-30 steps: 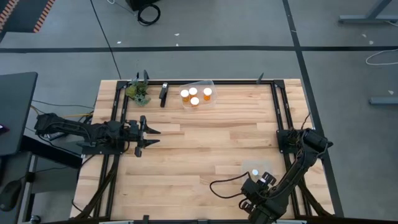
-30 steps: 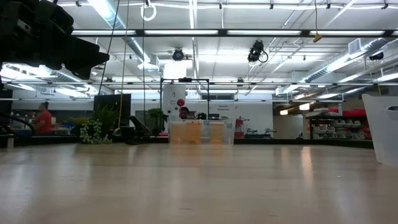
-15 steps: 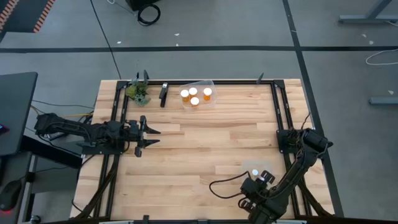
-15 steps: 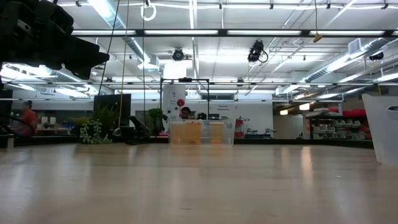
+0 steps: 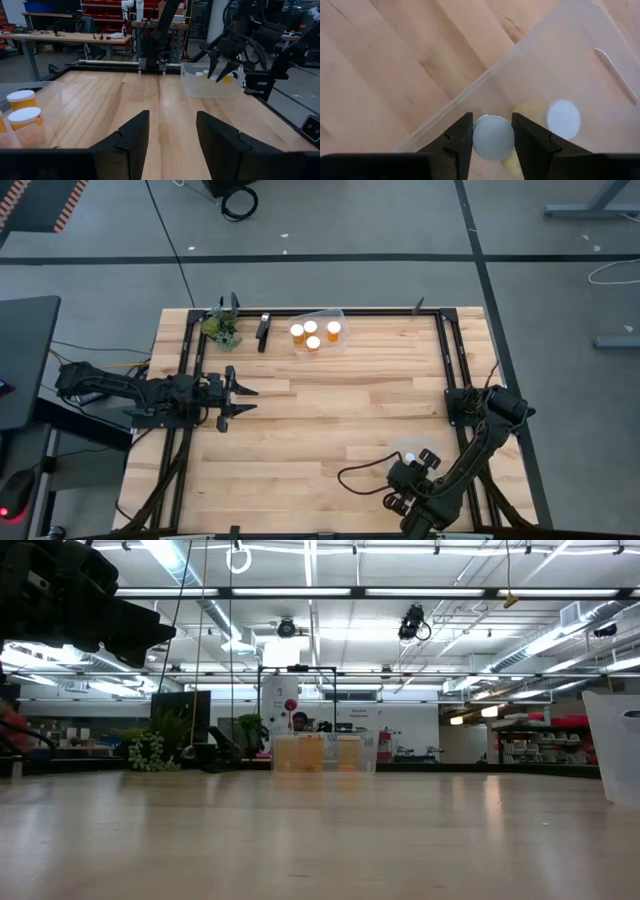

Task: Pick and place medicine bottles into bin by pill shape (circle, oval)
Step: Put the small transparent pill bottle into the bottom transparent bin

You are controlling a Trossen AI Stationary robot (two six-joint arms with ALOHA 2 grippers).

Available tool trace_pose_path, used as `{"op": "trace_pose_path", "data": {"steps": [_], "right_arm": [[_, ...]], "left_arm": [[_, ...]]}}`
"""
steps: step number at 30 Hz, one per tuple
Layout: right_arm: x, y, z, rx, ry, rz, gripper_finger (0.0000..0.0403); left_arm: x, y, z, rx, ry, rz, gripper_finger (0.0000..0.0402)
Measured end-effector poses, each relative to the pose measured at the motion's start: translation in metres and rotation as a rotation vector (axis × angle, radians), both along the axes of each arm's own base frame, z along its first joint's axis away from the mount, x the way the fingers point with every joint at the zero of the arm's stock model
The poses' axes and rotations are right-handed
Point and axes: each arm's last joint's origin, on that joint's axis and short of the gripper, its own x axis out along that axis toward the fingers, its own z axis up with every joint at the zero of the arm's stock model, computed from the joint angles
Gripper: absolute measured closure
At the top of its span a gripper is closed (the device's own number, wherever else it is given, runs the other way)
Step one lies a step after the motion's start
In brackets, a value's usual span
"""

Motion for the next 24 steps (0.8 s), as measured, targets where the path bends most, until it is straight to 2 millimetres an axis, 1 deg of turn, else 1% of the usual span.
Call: {"op": "trace_pose_path", "data": {"steps": [11,24], "right_arm": [[0.0008,0.0023,-0.0004,0.023,0.003,-0.022,0.0248],[-0.0006,0.0009,0.0023,0.032,0.014,-0.049,0.0209]], "left_arm": [[0.0000,0.0000,-0.0002,0.000,0.001,0.000,0.0230],[0.0000,0.0000,-0.0001,0.000,0.001,0.000,0.0230]]}}
